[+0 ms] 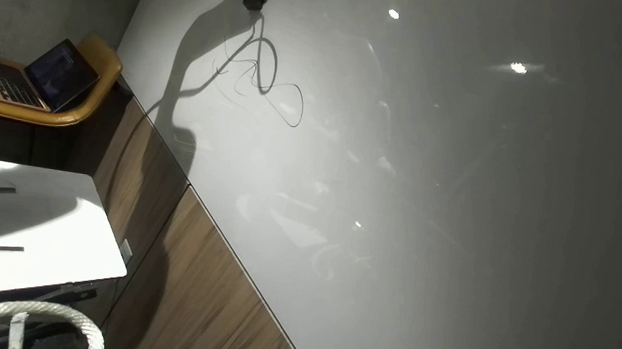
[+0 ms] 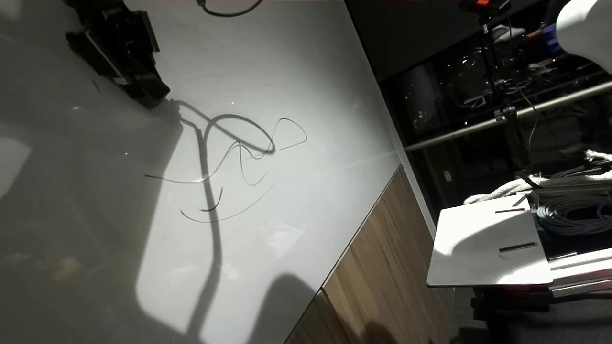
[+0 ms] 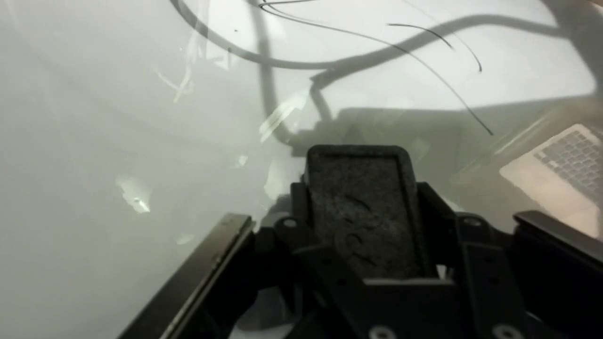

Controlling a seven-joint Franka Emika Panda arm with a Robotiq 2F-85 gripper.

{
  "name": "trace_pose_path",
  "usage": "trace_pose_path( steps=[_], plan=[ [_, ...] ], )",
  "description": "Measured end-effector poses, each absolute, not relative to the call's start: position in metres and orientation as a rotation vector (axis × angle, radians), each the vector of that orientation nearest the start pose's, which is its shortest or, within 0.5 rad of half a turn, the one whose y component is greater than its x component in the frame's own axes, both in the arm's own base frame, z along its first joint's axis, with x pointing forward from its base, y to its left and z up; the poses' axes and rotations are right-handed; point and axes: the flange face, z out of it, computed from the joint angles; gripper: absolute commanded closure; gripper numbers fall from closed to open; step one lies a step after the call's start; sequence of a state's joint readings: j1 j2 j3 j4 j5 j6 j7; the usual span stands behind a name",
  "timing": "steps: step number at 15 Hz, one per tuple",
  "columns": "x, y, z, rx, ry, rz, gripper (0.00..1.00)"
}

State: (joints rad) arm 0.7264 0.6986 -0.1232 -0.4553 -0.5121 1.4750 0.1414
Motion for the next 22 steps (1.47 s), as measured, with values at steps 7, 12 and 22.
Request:
trace_pose_path(
  steps=[7, 12, 22],
  plan=[
    [0.583, 0.409, 0.659, -3.413, -0.683, -0.823, 0.69],
    [0.582, 0.415, 0.652, -3.416, -0.719, -0.812, 0.69],
    [0.561, 0.438, 0.681, -3.325, -0.932, -0.996, 0.69]
  ],
)
